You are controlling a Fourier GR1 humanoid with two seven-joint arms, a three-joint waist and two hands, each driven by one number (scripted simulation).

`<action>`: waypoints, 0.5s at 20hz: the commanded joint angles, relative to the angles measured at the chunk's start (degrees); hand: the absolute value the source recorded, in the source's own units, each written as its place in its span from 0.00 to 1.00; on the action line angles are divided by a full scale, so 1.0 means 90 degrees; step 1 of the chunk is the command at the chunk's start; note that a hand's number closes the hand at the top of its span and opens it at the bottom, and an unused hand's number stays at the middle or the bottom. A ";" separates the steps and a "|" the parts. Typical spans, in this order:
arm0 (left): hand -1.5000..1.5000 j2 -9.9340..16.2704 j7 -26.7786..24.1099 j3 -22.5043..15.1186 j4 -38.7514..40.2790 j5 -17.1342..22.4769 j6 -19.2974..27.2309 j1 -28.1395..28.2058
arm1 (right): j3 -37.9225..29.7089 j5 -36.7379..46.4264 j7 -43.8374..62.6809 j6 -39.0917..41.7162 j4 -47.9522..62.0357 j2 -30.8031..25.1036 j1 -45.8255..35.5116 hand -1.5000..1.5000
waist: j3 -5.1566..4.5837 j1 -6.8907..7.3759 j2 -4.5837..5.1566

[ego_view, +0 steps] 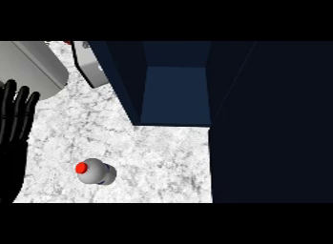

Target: Pick up the bottled water, place it into the cabinet and close the cabinet

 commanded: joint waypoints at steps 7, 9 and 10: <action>0.00 0.0965 0.0226 -0.0975 0.0377 0.2495 -0.2900 0.0388 | 0.0446 -0.0577 0.0439 0.0282 -0.0152 0.0216 0.0631 0.00 | 0.0011 -0.0284 0.0202; 0.00 0.1374 0.0291 -0.0786 0.0190 0.3119 -0.3430 0.0679 | 0.0489 -0.0721 0.0756 0.0320 -0.0592 0.0147 0.0988 0.00 | 0.0012 -0.0220 0.0123; 0.00 0.1576 0.0320 -0.0596 0.0290 0.3447 -0.3645 0.0716 | 0.0448 -0.0837 0.0809 0.0464 -0.0777 0.0006 0.1238 0.00 | 0.0016 -0.0251 0.0126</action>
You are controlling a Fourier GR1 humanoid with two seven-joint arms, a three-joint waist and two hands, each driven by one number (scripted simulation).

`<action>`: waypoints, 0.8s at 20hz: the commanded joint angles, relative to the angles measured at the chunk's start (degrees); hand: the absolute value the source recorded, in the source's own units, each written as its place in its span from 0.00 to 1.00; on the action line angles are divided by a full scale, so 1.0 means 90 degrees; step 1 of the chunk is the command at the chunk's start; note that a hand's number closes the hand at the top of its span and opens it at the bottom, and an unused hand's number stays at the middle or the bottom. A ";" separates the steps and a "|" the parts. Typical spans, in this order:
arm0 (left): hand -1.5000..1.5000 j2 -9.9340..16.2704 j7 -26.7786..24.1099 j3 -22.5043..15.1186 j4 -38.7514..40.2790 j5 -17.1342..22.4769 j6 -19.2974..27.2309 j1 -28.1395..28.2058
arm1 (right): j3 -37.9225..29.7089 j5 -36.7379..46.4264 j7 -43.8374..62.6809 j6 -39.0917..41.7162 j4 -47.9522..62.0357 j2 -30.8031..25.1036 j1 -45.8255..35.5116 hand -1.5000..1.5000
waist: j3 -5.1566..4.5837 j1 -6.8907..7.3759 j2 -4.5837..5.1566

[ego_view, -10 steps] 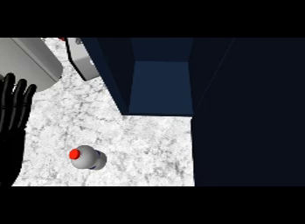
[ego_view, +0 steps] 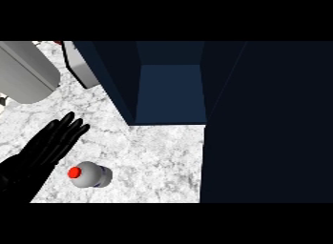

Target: Pick up the bottled water, place it into the cabinet and close the cabinet

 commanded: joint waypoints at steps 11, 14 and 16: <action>0.00 0.1551 0.0312 0.1704 -0.0194 0.2471 -0.2360 0.1759 | 0.0741 -0.0355 0.1226 0.0164 -0.2368 -0.0033 0.2138 0.00 | 0.0014 0.0090 0.0005; 0.00 0.1249 0.0215 0.1769 -0.0273 0.2087 -0.2604 0.2112 | 0.0701 -0.0517 0.0632 0.0518 -0.2500 -0.0109 0.2930 0.00 | 0.0016 0.0069 -0.0008; 0.00 0.1176 0.0224 0.1789 -0.0153 0.2002 -0.2769 0.2180 | 0.0500 -0.0717 0.0965 0.0466 -0.2787 -0.0229 0.2896 0.00 | 0.0014 0.0077 -0.0001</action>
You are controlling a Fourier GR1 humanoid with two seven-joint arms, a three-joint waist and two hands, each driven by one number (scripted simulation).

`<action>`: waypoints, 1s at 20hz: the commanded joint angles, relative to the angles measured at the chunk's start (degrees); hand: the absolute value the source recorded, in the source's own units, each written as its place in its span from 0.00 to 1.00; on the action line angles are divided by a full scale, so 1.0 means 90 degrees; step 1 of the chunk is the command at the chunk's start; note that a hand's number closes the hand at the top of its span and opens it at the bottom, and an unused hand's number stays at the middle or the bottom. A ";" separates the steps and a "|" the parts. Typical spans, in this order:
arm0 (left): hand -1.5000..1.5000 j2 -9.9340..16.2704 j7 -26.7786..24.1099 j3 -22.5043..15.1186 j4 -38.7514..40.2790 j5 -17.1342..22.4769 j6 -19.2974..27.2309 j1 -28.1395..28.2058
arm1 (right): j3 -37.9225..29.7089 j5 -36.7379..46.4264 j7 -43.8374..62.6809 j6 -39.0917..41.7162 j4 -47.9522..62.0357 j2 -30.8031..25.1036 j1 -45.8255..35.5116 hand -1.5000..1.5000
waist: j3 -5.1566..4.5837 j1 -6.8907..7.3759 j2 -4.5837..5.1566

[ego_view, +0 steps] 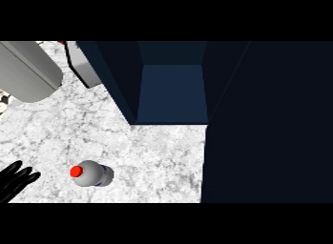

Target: Pick up the bottled water, place it into the cabinet and close the cabinet

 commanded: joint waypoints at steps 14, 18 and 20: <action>0.00 -0.1446 -0.0746 0.0131 0.2210 -0.2643 -0.0253 -0.1353 | 0.0297 0.0060 -0.0773 0.0537 -0.1053 -0.0023 0.1821 0.00 | -0.0004 -0.0127 0.0006; 0.00 -0.1686 -0.1192 0.0033 0.2722 -0.3271 -0.0377 -0.1395 | 0.0066 -0.0147 -0.0775 0.0695 -0.1445 -0.0314 0.2076 0.00 | -0.0004 -0.0138 0.0003; 0.00 -0.1680 -0.1832 0.0214 0.3567 -0.3713 -0.0574 -0.1707 | 0.0168 -0.0085 -0.0808 0.0573 -0.1207 -0.0152 0.1820 0.00 | -0.0008 -0.0101 0.0021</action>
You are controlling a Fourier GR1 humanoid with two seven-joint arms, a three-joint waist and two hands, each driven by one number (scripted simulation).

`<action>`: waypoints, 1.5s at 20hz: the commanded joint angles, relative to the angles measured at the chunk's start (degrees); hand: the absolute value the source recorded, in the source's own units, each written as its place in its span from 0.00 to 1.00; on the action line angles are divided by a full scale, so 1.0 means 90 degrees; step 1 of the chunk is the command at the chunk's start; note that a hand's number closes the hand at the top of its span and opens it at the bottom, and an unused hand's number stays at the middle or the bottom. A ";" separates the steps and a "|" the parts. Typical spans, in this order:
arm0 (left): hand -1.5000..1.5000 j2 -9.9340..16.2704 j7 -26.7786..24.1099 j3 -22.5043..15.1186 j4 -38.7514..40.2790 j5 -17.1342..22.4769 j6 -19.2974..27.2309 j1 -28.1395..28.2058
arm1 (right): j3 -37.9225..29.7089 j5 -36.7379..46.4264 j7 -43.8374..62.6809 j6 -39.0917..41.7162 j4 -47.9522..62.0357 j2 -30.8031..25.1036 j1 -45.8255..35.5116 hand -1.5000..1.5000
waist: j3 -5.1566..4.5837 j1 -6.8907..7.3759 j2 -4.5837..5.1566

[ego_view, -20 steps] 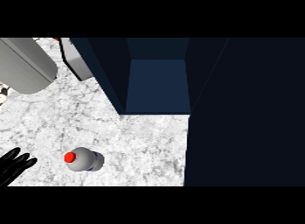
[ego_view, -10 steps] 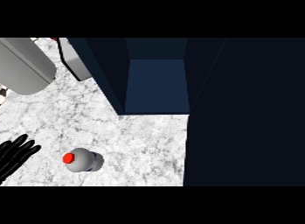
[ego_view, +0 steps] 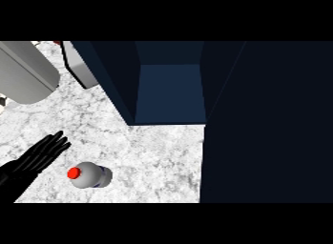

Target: Pick up the bottled water, place it into the cabinet and close the cabinet

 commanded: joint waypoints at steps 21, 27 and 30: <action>0.00 -0.0348 -0.3758 -0.0797 0.5311 -0.2719 0.0698 -0.1790 | 0.0376 0.0132 -0.1012 0.0504 -0.0760 -0.0210 0.1682 0.00 | -0.0015 -0.0127 0.0028; 0.00 -0.0458 -0.4243 -0.1238 0.6064 -0.2874 0.0700 -0.2094 | -0.0013 -0.0055 -0.1161 0.0539 -0.0514 -0.0271 0.1543 0.00 | -0.0013 -0.0068 0.0041; 0.00 -0.0652 -0.4439 -0.1151 0.6482 -0.2697 0.0961 -0.2189 | 0.0211 0.0022 -0.1355 0.0763 -0.0888 -0.0369 0.2164 0.00 | -0.0022 -0.0200 0.0021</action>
